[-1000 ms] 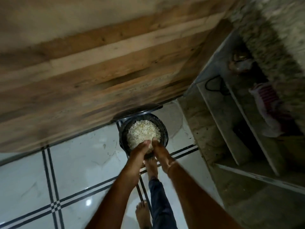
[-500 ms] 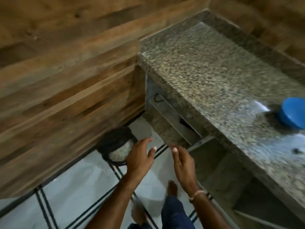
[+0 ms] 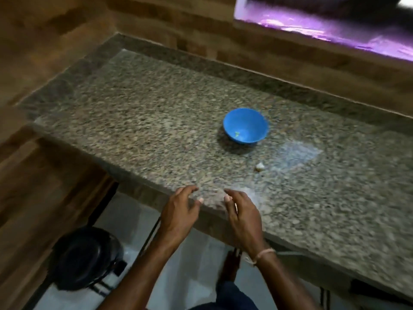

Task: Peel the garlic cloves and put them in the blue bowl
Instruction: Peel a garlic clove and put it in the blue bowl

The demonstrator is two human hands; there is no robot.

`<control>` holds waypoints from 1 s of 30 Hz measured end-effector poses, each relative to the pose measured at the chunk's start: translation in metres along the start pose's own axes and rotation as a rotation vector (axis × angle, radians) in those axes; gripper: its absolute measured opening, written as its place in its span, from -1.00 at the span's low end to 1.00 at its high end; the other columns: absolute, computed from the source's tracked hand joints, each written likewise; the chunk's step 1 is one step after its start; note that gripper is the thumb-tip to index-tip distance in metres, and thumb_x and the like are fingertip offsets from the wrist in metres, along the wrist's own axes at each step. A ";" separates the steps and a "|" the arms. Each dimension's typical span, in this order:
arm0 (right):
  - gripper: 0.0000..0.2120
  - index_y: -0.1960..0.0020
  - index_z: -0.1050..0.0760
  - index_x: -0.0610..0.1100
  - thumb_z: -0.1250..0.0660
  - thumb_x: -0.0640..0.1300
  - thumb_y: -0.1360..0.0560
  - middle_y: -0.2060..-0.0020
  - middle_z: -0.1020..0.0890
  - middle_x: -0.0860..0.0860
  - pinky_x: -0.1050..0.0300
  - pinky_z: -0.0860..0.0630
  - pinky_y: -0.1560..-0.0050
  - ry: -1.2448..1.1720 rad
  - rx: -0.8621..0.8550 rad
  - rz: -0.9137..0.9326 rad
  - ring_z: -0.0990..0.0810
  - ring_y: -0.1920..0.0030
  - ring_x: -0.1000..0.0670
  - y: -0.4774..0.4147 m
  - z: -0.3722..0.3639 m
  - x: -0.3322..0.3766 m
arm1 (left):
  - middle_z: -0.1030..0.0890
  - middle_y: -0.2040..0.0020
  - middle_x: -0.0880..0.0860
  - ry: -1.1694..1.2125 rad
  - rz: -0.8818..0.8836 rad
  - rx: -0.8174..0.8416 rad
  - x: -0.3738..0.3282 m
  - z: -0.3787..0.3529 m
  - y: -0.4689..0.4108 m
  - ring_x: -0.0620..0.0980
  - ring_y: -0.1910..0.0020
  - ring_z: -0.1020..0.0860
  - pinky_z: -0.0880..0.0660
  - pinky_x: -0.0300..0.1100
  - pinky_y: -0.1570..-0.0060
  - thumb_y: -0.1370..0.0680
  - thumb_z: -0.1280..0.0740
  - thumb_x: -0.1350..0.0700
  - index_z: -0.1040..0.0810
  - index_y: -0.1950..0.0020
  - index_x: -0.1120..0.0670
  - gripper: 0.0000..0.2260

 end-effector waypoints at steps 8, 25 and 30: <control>-0.65 -0.42 -0.51 -0.03 -0.24 0.06 -0.70 -0.26 -0.58 0.03 0.12 -0.47 -0.02 0.133 0.020 -0.120 -0.56 -0.20 0.00 -0.058 0.067 -0.080 | -0.63 -0.12 -0.08 -0.026 0.032 -0.022 -0.071 -0.072 -0.072 -0.06 0.01 -0.61 -0.45 -0.20 0.18 -0.56 -0.48 0.05 -0.63 -0.20 -0.03 -0.78; -0.16 -0.60 -0.16 -0.03 -0.43 0.27 -0.50 -0.62 -0.15 -0.05 -0.15 -0.20 -0.46 0.452 0.104 -0.320 -0.15 -0.55 -0.13 -0.125 0.067 -0.109 | -0.62 0.09 -0.07 -0.088 -0.016 -0.076 -0.063 -0.077 -0.142 -0.14 0.21 -0.52 -0.28 -0.27 0.37 -0.62 -0.41 0.15 -0.58 0.02 -0.01 -0.92; -0.12 -0.61 -0.14 -0.01 -0.45 0.29 -0.47 -0.61 -0.14 -0.03 -0.16 -0.23 -0.42 0.449 0.087 -0.363 -0.15 -0.52 -0.13 -0.132 0.065 -0.109 | -0.60 0.08 -0.13 -0.034 -0.159 -0.178 -0.132 -0.061 -0.187 -0.07 0.13 -0.53 -0.25 -0.26 0.34 -0.59 -0.44 0.10 -0.59 0.00 -0.01 -0.95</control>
Point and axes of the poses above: each hand's wrist, its own y-axis away from the middle knuckle, its own z-axis out of the back of the hand, x = y × z, the point moved 6 cm from there along -y, towards the middle knuckle
